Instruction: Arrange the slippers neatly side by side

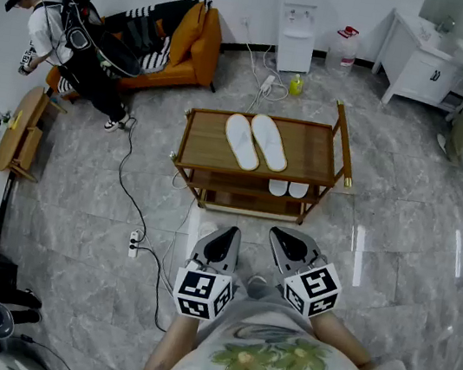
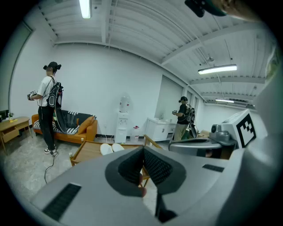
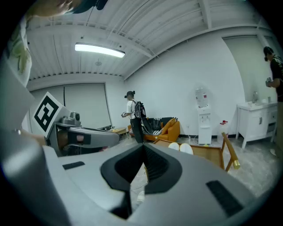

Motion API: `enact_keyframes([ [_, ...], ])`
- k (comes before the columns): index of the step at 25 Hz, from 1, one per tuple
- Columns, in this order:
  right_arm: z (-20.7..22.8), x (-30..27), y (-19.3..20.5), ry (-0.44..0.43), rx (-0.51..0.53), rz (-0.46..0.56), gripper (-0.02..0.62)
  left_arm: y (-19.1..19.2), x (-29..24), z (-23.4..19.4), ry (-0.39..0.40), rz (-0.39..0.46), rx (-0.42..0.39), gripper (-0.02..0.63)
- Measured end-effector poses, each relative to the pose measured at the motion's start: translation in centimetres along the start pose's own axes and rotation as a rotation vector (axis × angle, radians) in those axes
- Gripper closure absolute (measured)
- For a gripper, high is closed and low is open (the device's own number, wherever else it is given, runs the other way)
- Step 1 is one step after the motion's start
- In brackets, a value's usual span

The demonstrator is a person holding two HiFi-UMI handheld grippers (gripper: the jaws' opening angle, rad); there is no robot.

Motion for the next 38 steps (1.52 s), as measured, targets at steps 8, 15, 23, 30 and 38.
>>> enact_keyframes([
  [8, 0.7, -0.1, 0.0, 0.025, -0.010, 0.007, 0.591, -0.2, -0.6, -0.1, -0.006, 0.003, -0.007, 0.591],
  [15, 1.5, -0.7, -0.1, 0.033, -0.012, 0.008, 0.591, -0.2, -1.3, -0.4, -0.017, -0.002, -0.006, 0.591],
  [23, 2.2, -2.9, -0.8, 0.007, -0.024, 0.007, 0.591, -1.0, -2.5, -2.2, -0.040, -0.005, 0.019, 0.591],
  [30, 3.8, -6.6, -1.8, -0.001, -0.036, -0.003, 0.591, -1.8, -5.3, -5.1, -0.042, -0.035, 0.033, 0.591],
  [38, 6.3, -11.3, -4.2, -0.012, -0.042, -0.004, 0.590, -4.4, -9.2, -8.7, -0.035, -0.039, 0.039, 0.591],
])
Point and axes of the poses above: the fingertips, and each gripper's own axes: x backward along the fingers, z to its right, y out of its underside, the point moved 6 cm from there along x, backward along the fingers, and after that the axes turned 7 degrees about -y, right-handed, at the moved point
